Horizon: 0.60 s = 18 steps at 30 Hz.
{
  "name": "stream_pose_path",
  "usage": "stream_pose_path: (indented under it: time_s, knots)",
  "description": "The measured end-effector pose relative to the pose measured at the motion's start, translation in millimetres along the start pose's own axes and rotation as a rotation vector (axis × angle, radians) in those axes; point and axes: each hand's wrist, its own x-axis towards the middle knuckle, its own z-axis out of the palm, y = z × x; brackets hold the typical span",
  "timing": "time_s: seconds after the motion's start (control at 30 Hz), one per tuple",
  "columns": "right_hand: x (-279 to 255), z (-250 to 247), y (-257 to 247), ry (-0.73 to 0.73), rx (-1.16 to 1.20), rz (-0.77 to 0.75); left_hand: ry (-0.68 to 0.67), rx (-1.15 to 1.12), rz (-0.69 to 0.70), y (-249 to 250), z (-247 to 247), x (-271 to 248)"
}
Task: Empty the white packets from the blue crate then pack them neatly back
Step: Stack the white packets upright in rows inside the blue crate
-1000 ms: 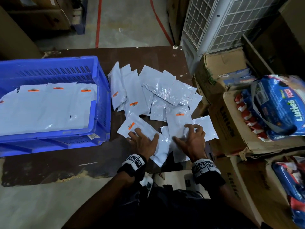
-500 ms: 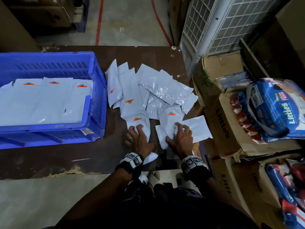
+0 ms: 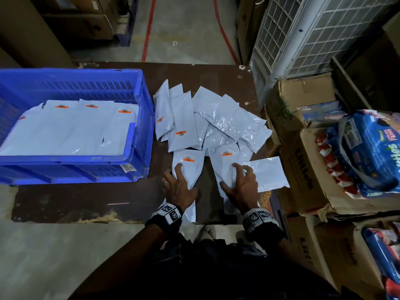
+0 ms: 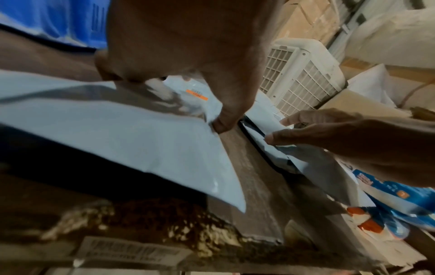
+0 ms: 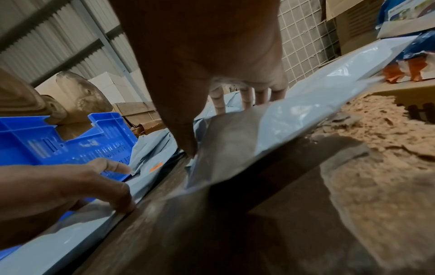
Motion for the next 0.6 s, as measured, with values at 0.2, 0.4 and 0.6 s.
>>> stream_pose_path:
  time_s: [0.2, 0.4, 0.6]
  knots:
    - [3, -6, 0, -0.047, 0.127, -0.018, 0.023, -0.138, 0.157, -14, -4, 1]
    - [1, -30, -13, 0.074, 0.288, -0.051, 0.036, -0.309, 0.249, -2, -35, -3]
    - [2, -59, -35, 0.208, 0.426, -0.095, 0.014, -0.442, 0.369, 1, -71, -6]
